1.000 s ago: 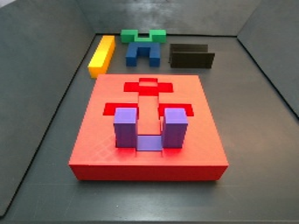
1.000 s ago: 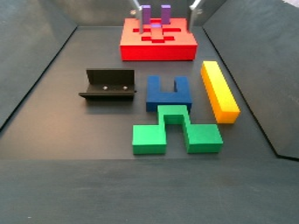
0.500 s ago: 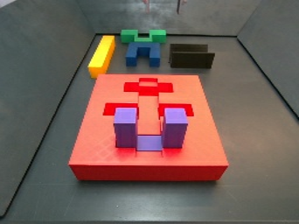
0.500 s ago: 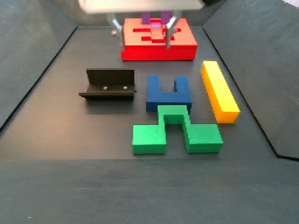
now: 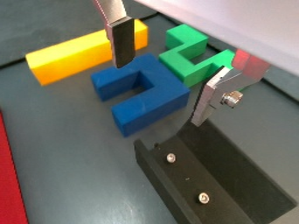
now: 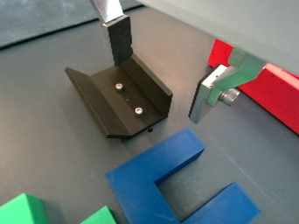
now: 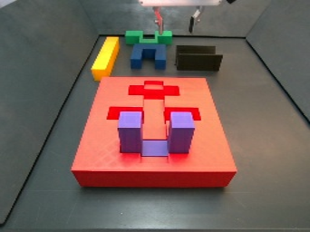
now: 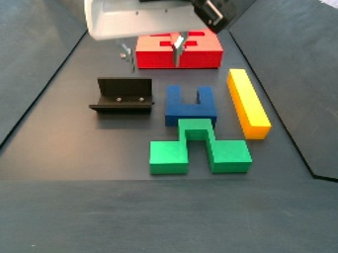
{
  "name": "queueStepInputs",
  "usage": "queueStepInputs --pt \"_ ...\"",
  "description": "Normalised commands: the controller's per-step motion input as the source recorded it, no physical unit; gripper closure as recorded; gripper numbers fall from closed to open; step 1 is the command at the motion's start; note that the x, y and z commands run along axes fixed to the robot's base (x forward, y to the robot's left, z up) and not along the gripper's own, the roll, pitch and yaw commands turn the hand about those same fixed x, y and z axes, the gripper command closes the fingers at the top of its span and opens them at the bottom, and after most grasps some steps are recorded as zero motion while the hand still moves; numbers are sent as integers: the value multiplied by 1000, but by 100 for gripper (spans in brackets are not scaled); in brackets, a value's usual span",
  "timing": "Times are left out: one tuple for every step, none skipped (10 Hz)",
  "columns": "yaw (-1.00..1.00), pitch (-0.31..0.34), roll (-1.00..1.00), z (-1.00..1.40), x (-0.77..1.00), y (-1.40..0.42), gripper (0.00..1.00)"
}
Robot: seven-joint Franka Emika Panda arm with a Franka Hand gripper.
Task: Pick up the blue object. Move up. Place the blue object on the fixture. Regrasp the blue object. Move to above the board. Insert the blue object.
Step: Pick up the blue object.
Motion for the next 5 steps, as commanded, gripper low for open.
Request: queueStepInputs --pt "-266 0 70 -280 0 -143 0" --pt "-389 0 49 -237 0 -126 0" --pt "-411 0 1 -177 0 -109 0" --pt "-389 0 0 -189 0 -26 0" --pt "-400 0 0 -200 0 0 0"
